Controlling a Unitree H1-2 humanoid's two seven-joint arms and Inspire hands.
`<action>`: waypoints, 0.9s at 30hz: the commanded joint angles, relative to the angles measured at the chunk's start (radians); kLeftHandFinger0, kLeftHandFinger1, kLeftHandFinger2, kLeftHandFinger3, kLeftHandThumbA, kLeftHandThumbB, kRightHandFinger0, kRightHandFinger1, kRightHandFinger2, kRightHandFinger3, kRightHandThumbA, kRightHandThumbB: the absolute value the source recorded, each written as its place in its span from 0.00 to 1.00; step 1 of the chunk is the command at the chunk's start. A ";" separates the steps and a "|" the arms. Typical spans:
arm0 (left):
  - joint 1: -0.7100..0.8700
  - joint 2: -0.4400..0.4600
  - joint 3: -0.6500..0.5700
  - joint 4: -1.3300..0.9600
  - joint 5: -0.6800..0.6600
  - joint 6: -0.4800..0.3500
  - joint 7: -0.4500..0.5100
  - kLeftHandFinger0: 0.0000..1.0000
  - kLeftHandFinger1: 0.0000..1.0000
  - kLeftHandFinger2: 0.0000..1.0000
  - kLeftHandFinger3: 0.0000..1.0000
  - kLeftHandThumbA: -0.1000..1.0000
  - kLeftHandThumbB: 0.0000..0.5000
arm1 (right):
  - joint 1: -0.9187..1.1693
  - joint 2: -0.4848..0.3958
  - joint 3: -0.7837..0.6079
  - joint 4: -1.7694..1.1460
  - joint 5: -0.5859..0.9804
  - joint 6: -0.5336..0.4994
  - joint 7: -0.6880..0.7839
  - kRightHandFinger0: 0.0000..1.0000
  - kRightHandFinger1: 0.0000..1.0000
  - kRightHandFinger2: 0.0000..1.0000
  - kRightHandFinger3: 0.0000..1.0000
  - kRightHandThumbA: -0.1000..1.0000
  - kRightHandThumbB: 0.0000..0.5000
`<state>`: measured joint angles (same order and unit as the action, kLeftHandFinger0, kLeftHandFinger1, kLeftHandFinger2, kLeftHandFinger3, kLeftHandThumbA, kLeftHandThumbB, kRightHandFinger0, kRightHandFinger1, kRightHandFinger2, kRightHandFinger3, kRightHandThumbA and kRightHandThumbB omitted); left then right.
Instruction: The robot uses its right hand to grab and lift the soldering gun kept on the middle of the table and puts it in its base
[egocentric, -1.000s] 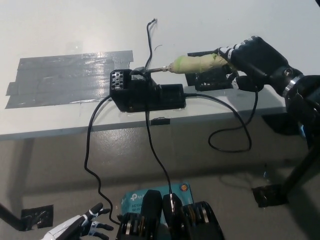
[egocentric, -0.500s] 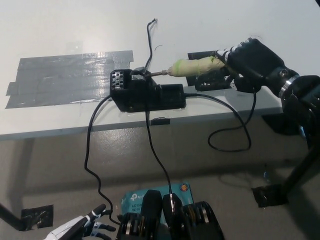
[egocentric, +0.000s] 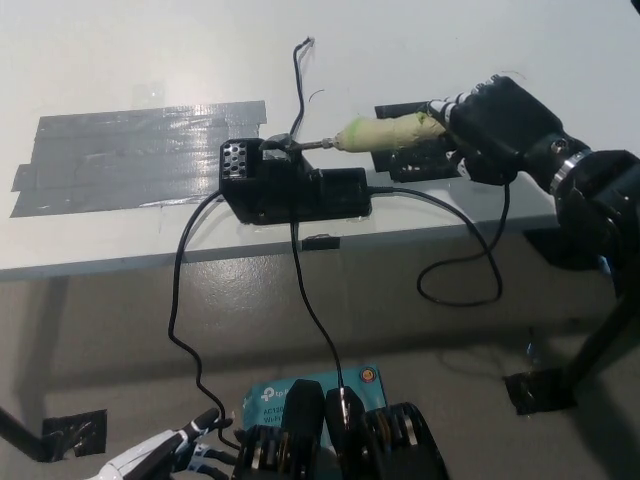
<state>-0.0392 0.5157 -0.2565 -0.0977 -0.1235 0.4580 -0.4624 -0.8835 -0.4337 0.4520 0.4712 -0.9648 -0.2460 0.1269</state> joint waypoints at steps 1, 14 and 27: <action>-0.014 0.027 -0.002 -0.025 -0.008 0.012 -0.007 1.00 0.76 0.79 1.00 1.00 1.00 | -0.073 0.001 0.004 -0.035 -0.022 0.055 0.039 0.00 0.02 0.40 0.03 0.00 0.13; -0.021 0.021 -0.013 -0.022 0.001 0.012 -0.004 1.00 0.77 0.79 1.00 1.00 1.00 | -0.122 0.013 0.084 0.014 -0.069 0.013 0.002 0.00 0.12 0.50 0.10 0.00 0.00; -0.034 0.018 -0.019 -0.030 -0.005 0.012 0.001 1.00 0.79 0.80 1.00 1.00 1.00 | -0.182 -0.005 0.179 0.119 -0.121 -0.051 -0.051 0.00 0.11 0.47 0.16 0.00 0.00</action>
<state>-0.0560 0.5154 -0.2684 -0.0985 -0.1247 0.4580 -0.4623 -0.9948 -0.4170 0.6130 0.5702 -1.0480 -0.2563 0.1167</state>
